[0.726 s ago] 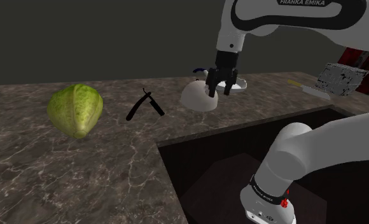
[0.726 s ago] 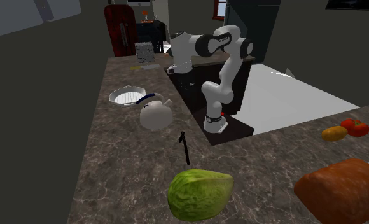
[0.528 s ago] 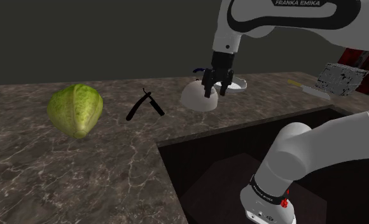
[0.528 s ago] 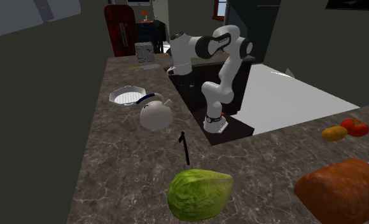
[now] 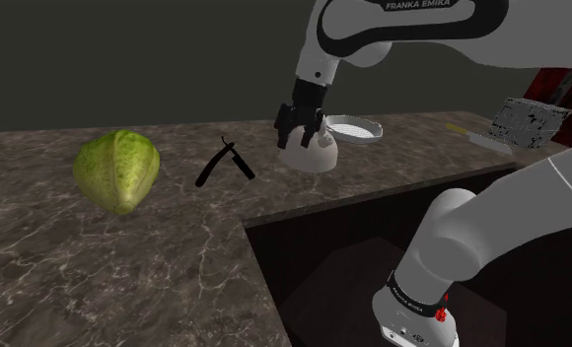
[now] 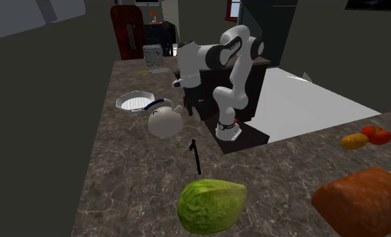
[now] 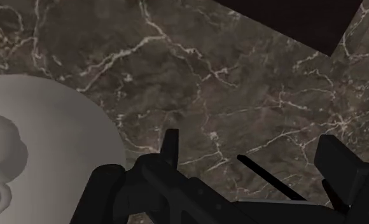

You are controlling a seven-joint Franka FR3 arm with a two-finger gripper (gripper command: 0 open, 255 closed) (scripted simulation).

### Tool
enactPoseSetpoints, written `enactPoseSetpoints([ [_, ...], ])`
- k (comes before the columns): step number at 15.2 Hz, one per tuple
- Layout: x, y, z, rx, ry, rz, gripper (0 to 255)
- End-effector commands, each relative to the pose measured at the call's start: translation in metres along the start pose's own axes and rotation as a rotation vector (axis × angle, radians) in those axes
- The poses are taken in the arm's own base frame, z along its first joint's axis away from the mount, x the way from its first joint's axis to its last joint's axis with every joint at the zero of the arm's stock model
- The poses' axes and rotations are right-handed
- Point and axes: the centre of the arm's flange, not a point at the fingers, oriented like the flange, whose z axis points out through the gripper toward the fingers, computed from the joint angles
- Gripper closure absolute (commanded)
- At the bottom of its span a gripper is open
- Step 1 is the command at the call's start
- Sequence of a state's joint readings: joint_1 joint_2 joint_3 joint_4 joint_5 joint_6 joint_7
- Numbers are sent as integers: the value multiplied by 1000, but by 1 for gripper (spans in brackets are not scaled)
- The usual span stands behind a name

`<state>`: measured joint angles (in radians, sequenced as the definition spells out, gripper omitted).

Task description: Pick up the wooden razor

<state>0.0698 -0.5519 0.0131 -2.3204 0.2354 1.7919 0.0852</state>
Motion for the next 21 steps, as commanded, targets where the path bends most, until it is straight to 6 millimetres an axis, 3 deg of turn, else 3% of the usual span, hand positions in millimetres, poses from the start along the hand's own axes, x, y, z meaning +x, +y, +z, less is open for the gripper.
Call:
enactPoseSetpoints([
  [1, 16, -14, 5, 22, 30, -31, 0],
  [12, 94, -100, 18, 135, 180, -201, 0],
  [21, 97, -94, 57, 139, 186, -207, 0],
])
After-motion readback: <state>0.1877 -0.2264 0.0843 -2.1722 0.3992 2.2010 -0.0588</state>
